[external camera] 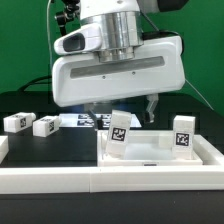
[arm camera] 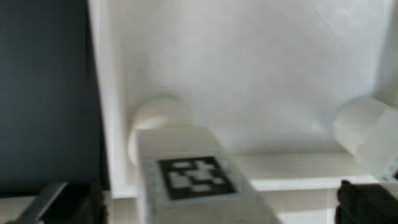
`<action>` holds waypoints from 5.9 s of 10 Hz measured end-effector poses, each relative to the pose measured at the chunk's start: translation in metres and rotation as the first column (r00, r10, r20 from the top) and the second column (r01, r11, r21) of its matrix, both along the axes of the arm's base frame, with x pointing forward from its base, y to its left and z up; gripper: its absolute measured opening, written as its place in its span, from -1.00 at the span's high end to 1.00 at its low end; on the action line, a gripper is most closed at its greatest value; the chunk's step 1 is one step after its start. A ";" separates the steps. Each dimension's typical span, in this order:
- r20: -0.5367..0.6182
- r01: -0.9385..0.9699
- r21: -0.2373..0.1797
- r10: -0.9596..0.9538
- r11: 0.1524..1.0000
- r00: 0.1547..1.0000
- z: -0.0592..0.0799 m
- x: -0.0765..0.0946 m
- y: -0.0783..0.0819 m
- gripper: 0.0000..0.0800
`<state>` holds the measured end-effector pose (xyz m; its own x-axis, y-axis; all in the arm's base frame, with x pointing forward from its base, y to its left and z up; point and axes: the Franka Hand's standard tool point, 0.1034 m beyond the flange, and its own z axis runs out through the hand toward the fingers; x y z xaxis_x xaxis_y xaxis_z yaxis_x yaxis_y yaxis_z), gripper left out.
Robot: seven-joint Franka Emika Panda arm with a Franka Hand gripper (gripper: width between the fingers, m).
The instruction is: Assemble square table
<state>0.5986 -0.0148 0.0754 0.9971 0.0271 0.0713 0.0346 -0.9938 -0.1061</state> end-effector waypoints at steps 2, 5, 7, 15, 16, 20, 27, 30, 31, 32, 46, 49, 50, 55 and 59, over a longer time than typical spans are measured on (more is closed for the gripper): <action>0.002 -0.026 -0.031 0.026 0.999 1.000 0.007 0.007 -0.009 -0.62; 0.003 -0.029 -0.031 0.029 0.999 1.000 0.008 0.008 -0.005 -0.62; 0.003 -0.031 -0.031 0.031 0.999 1.000 0.006 0.008 -0.008 -0.56; -0.002 0.015 -0.027 -0.015 1.000 1.000 0.005 0.007 -0.008 0.28; -0.012 0.132 -0.014 -0.132 0.991 0.991 0.005 0.007 -0.007 0.28; -0.061 0.516 0.014 -0.514 0.856 0.855 0.004 0.007 -0.001 0.28; -0.161 0.926 0.024 -0.913 0.377 0.376 0.003 0.009 0.021 0.27; -0.207 0.981 0.018 -0.959 0.193 0.192 0.003 0.010 0.023 0.27; -0.216 0.987 0.014 -0.964 0.157 0.156 0.002 0.010 0.025 0.27; -0.218 0.989 0.013 -0.965 0.145 0.144 0.002 0.010 0.025 0.27; -0.089 0.536 0.074 -0.530 0.841 0.843 -0.001 0.010 0.032 -0.62; -0.036 0.214 -0.001 -0.214 0.977 0.976 0.006 0.017 0.030 -0.62; -0.024 0.104 -0.018 -0.104 0.994 0.994 0.006 0.017 0.029 -0.62; -0.013 -0.011 -0.026 0.010 1.000 1.000 0.005 0.016 0.029 -0.13; -0.015 0.018 -0.023 -0.018 1.000 1.000 0.005 0.016 0.029 0.28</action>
Offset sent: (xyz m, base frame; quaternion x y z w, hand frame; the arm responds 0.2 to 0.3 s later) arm 0.0065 0.0051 0.0063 -0.0094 -0.0110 0.0227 0.9996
